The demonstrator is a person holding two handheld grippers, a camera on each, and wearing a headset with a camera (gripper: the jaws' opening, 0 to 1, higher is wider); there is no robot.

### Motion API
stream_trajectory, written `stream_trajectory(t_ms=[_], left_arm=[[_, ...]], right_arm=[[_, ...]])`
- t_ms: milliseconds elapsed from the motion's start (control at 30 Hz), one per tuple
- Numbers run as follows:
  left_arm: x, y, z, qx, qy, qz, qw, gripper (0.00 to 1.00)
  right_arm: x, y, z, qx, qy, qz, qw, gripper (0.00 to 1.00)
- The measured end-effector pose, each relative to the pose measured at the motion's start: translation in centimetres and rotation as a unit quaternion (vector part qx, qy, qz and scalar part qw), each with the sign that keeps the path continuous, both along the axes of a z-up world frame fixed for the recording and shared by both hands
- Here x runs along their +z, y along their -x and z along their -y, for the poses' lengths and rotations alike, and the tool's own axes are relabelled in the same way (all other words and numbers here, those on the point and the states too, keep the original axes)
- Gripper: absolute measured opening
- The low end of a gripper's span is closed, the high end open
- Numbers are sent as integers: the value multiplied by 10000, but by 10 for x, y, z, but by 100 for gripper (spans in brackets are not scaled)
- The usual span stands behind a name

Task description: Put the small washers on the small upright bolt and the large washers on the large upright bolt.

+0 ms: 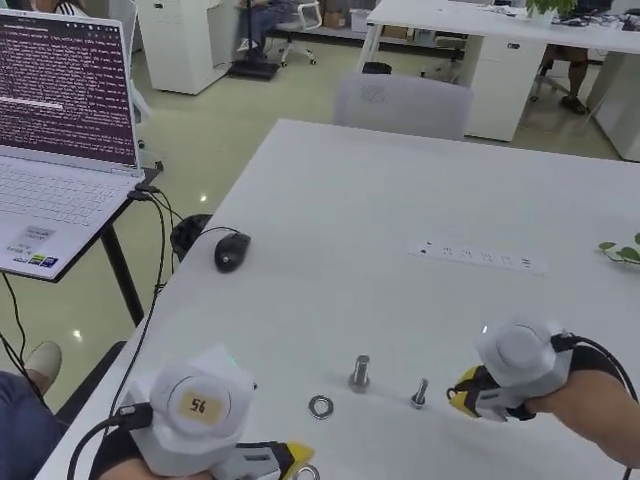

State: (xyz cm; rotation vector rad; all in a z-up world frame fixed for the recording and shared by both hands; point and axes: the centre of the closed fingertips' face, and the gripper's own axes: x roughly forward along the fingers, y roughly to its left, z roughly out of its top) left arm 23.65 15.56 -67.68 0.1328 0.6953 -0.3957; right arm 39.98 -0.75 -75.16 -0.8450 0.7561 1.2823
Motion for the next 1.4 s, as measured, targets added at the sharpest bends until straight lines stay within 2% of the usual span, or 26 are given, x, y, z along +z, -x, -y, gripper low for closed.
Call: stream_trajectory(t_ms=[400, 600, 833, 1400], left_arm=[[0, 2, -2, 63, -4, -9, 10000, 58], [-1, 2, -2, 83, 4, -16, 10000, 58], [-2, 2, -3, 110, 12, -29, 9999, 58], [-3, 1, -6, 173, 23, -35, 9998, 58]], right_arm=[[-6, -4, -22, 573, 314, -2, 9979, 13], [-7, -8, -26, 631, 379, -30, 9973, 13], [-11, -6, -28, 761, 482, -62, 9959, 13], [-18, -6, -32, 788, 597, -138, 9950, 13]])
